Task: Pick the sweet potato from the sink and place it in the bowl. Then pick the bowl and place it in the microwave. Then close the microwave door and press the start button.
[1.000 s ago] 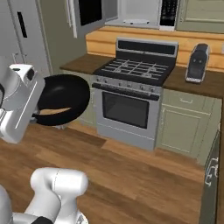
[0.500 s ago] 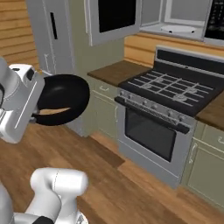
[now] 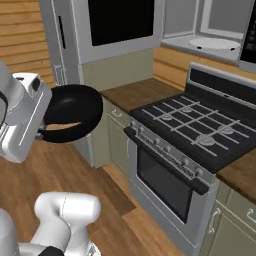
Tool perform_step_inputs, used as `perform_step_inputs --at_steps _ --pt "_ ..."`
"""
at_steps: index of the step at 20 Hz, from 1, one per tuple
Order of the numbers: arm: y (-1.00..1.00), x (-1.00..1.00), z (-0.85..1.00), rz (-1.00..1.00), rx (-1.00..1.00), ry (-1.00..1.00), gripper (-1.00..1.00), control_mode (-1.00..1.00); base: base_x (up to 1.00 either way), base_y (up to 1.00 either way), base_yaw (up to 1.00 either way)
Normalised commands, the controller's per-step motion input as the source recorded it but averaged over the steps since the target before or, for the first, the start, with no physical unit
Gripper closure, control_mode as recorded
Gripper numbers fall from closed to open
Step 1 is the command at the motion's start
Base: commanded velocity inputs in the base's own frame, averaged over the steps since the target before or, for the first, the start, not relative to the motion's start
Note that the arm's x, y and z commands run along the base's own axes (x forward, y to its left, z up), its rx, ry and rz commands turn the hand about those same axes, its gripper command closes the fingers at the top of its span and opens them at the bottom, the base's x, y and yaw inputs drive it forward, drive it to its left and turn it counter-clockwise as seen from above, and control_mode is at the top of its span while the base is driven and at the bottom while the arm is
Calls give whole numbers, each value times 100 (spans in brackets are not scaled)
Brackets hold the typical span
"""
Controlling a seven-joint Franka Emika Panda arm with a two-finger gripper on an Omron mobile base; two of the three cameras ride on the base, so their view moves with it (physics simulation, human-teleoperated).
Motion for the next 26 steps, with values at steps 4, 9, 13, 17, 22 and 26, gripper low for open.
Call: perform_step_inputs --at_steps 4,9,13,17,22,26 --pt "0 0 0 0 0 0 100 100 64 -85 9" --pt "0 0 0 0 0 0 100 100 60 -29 -6" --pt "0 0 0 0 0 0 100 100 82 -5 -14" --pt "0 0 0 0 0 0 100 100 83 14 -13" --pt "0 0 0 0 0 0 100 100 67 2 -11" --pt "0 0 0 0 0 0 100 100 42 0 -11"
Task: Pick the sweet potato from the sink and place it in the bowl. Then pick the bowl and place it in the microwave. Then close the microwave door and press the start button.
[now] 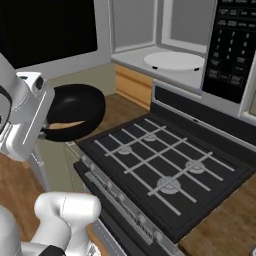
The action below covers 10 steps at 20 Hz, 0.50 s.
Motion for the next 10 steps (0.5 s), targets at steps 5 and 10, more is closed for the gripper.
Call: perform_step_inputs --at_steps 5,10 --pt "0 0 0 0 0 0 100 100 23 -2 -18" --pt "0 0 0 0 0 0 100 100 23 -4 -20"
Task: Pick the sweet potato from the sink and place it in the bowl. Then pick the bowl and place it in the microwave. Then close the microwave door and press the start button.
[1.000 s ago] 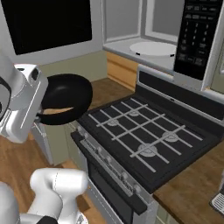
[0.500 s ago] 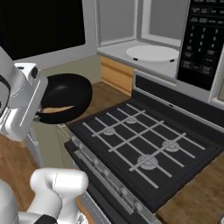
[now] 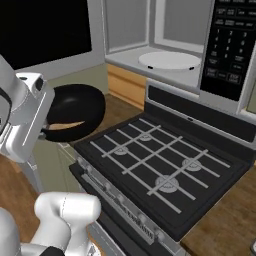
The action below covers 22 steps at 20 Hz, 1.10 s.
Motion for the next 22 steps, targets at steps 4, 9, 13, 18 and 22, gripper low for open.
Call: perform_step_inputs --at_steps 4,9,13,18,22 --pt "0 0 0 0 0 0 100 100 12 -6 -17" --pt "0 0 0 0 0 0 100 100 0 -29 -19" --pt "-5 0 32 -13 1 -9 100 -100 0 0 0" --pt "-10 12 57 -1 2 -17 100 -100 0 0 0" --pt "-24 36 50 0 4 -15 100 -100 0 0 0"
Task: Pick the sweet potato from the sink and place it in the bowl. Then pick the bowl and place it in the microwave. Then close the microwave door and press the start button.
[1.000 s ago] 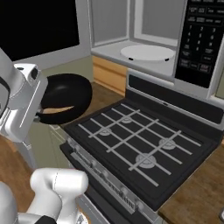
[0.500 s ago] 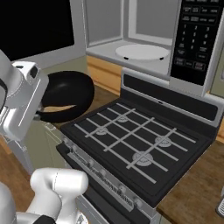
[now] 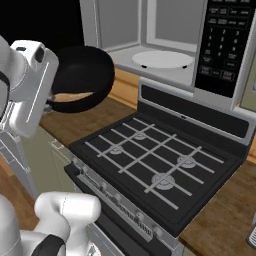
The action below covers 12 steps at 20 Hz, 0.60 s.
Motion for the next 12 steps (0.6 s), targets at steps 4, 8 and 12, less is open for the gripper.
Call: perform_step_inputs --at_steps 4,8,12 --pt "-24 66 33 0 4 -3 100 -100 0 0 0" --pt "-27 77 19 0 3 0 100 -100 0 0 0" --pt "-30 81 15 0 3 0 100 -100 0 0 0"
